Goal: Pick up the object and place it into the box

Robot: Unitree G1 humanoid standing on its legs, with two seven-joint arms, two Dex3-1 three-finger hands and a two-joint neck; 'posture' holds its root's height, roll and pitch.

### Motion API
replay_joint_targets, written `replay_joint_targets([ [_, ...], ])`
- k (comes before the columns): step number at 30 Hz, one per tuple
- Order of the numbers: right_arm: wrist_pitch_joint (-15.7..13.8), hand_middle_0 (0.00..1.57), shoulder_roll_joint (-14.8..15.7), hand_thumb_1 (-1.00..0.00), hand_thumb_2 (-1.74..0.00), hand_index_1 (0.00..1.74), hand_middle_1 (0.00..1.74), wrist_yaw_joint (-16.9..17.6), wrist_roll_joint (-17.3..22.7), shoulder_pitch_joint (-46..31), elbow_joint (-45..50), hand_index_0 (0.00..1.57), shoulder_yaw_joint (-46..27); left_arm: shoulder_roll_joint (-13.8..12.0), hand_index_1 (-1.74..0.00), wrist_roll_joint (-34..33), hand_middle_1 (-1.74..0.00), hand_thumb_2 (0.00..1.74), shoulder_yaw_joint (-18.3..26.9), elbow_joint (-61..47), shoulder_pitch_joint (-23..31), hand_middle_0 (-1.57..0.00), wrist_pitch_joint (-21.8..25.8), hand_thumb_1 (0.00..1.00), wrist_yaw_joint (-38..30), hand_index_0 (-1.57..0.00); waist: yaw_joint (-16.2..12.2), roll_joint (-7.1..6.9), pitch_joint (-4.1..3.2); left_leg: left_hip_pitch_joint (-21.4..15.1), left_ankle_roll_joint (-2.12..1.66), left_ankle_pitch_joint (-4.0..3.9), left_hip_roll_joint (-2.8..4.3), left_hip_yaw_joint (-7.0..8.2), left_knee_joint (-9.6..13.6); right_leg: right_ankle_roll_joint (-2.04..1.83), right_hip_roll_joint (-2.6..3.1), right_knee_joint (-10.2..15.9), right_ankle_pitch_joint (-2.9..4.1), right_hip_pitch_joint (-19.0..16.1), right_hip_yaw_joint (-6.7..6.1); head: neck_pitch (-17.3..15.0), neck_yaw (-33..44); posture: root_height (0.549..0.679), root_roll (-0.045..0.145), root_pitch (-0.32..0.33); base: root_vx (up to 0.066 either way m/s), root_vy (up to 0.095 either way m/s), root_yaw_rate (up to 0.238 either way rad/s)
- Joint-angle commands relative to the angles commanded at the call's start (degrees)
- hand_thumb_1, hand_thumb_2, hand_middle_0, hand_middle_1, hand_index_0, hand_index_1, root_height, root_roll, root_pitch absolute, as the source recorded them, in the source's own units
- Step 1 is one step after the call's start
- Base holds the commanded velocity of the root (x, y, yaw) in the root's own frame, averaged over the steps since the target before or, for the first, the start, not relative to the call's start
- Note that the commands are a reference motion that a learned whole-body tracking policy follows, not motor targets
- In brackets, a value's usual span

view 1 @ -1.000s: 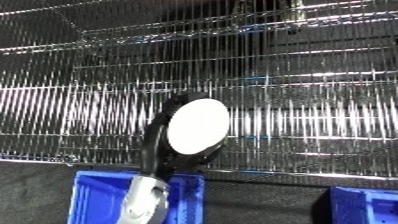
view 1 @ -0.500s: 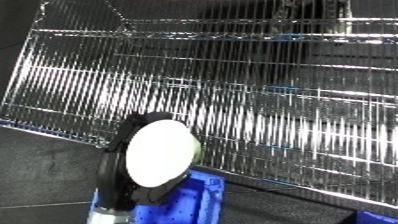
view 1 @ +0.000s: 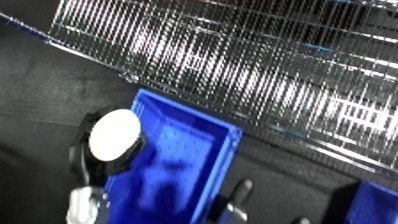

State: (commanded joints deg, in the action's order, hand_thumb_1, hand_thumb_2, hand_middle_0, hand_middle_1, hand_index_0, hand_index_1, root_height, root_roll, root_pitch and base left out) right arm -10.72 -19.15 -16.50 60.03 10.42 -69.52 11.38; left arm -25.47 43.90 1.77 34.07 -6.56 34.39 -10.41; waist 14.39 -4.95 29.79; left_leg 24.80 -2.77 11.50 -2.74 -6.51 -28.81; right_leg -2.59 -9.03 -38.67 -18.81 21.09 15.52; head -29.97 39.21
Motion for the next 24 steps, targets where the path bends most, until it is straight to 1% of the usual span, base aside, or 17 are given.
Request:
replay_joint_targets([
  [3,0.5,0.00,-0.2,0.00,0.00,0.00,0.00,-0.9,-0.8,-0.8,-0.7,0.00,0.1,1.3,-1.39,5.0,-1.39,1.39,0.8,5.5,-0.8,-1.26,-1.2,0.80,2.2,-1.26,-0.3,-0.76,0.00,-0.5,0.05,-0.21,0.43,0.01,0.5,0.23,0.37,0.6,-0.14,-0.6,-0.17,0.6,2.8,0.650,0.038,0.061,0.030,0.014,0.006],
  [6,0.9,0.00,-0.4,0.00,0.00,0.00,0.00,-1.7,-1.5,-1.4,-1.0,0.00,0.6,1.5,-1.39,8.8,-1.39,1.39,1.8,10.8,-2.4,-1.26,-3.5,0.80,4.6,-1.26,-0.8,-1.71,0.00,-0.8,0.24,-0.09,0.71,0.12,0.4,0.27,0.71,0.9,-0.17,-0.9,-0.53,1.2,5.0,0.650,0.036,0.059,0.017,0.004,-0.037],
  [10,1.1,0.00,-0.6,0.00,0.00,0.00,0.00,-2.4,-2.6,-1.6,-1.2,0.00,1.7,1.2,-1.04,11.9,-1.04,1.04,3.2,17.6,-4.6,-0.94,-7.5,0.60,6.7,-0.94,-1.8,-2.73,0.00,-1.5,0.34,-0.18,1.06,0.39,0.5,0.29,1.23,1.6,-0.17,-1.4,-1.10,2.7,7.4,0.650,0.034,0.055,0.011,0.010,-0.076],
  [13,1.1,0.00,-0.7,0.00,0.00,0.00,0.00,-2.6,-3.5,-1.4,-1.0,0.00,2.6,0.1,-0.78,13.3,-0.78,0.78,4.2,23.9,-6.6,-0.71,-10.1,0.45,8.7,-0.71,-2.6,-3.45,0.00,-1.9,0.32,-0.29,1.39,0.67,0.8,0.28,1.54,2.4,-0.05,-1.8,-1.47,4.2,8.2,0.651,0.034,0.052,0.002,0.005,-0.100],
  [17,1.2,0.00,-0.8,0.00,0.00,0.00,0.00,-2.9,-4.5,-1.0,-1.1,0.00,3.2,-2.3,-0.44,13.9,-0.44,0.44,5.7,32.4,-9.0,-0.39,-11.6,0.25,11.0,-0.39,-3.5,-4.07,0.00,-2.3,0.32,-0.20,1.65,1.07,0.8,0.21,1.81,3.2,0.16,-2.2,-1.86,6.7,9.5,0.651,0.034,0.047,-0.002,0.003,-0.112],
  [19,1.5,0.00,-0.9,0.00,0.00,0.00,0.00,-3.0,-4.6,-0.8,-1.2,0.00,3.4,-3.5,-0.26,14.0,-0.26,0.26,6.1,35.8,-9.9,-0.24,-11.9,0.15,12.4,-0.24,-3.8,-4.14,0.00,-2.3,0.33,-0.13,1.71,1.22,0.8,0.20,1.89,3.5,0.24,-2.2,-2.06,7.8,10.0,0.652,0.034,0.047,-0.003,0.004,-0.079],
  [22,1.8,0.00,-0.9,0.00,0.00,0.00,0.00,-3.1,-4.7,-0.6,-1.4,0.00,3.5,-4.6,0.00,13.7,0.00,0.00,6.4,38.9,-10.6,0.00,-12.5,0.00,14.3,0.00,-4.0,-4.13,0.00,-2.3,0.40,0.02,1.67,1.34,0.9,0.17,1.99,4.0,0.40,-2.2,-2.27,8.6,9.7,0.652,0.033,0.048,-0.004,-0.004,-0.042],
  [24,2.0,0.00,-0.9,0.00,0.00,0.00,0.00,-3.4,-4.3,-0.5,-1.5,0.00,3.4,-5.1,0.00,13.1,0.00,0.00,6.5,39.9,-10.6,0.00,-12.8,0.00,15.3,0.00,-4.1,-4.07,0.00,-2.1,0.49,0.21,1.56,1.35,0.8,0.17,2.11,4.1,0.50,-2.1,-2.36,9.0,9.1,0.652,0.033,0.050,-0.009,-0.001,-0.043],
])
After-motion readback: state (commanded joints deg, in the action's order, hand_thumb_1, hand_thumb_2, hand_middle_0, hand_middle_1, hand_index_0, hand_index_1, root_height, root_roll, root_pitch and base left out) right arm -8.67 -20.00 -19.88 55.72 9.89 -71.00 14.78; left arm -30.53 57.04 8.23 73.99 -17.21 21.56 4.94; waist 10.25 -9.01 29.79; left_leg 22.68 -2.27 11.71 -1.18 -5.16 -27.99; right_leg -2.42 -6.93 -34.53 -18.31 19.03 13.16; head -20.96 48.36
